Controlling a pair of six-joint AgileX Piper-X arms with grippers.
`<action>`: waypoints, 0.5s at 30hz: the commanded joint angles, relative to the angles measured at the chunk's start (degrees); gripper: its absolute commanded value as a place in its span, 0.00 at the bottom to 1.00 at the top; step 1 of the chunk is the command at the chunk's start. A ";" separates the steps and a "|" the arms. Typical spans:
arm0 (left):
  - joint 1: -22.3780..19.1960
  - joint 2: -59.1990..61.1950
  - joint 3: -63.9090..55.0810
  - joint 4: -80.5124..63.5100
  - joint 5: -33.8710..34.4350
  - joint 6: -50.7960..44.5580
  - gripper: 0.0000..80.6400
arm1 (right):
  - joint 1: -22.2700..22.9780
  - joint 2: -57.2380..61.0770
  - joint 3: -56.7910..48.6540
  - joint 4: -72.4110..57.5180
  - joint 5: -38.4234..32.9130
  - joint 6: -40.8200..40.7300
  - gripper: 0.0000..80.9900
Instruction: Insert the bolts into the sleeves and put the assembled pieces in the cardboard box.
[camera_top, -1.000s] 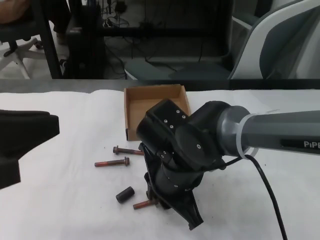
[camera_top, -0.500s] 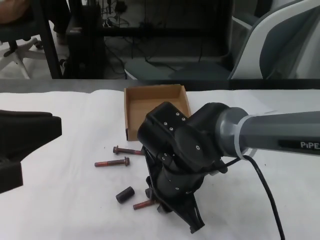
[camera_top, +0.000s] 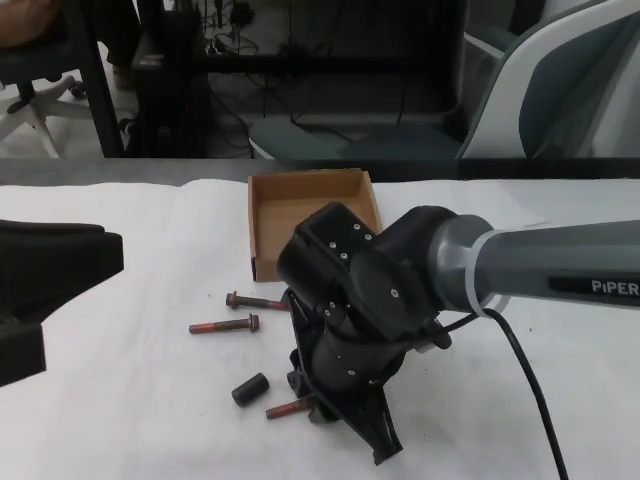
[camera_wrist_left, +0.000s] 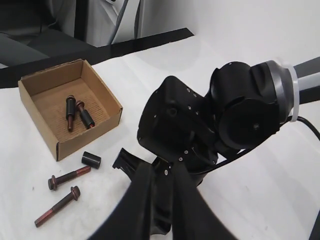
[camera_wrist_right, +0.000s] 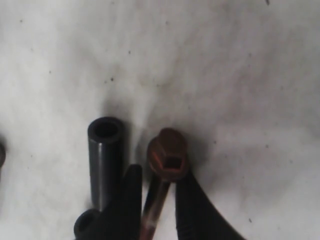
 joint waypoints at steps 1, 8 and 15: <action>-0.29 -0.22 -0.02 -0.78 -0.33 0.43 0.20 | -0.21 1.87 0.34 1.92 -1.99 0.47 0.32; -0.29 -0.22 -0.02 -0.78 -0.33 0.43 0.20 | -0.35 1.87 0.34 1.92 -1.98 0.47 0.32; -0.29 -0.22 -0.02 -0.51 -0.33 0.43 0.20 | -0.76 1.39 0.22 1.15 -1.57 -0.97 0.00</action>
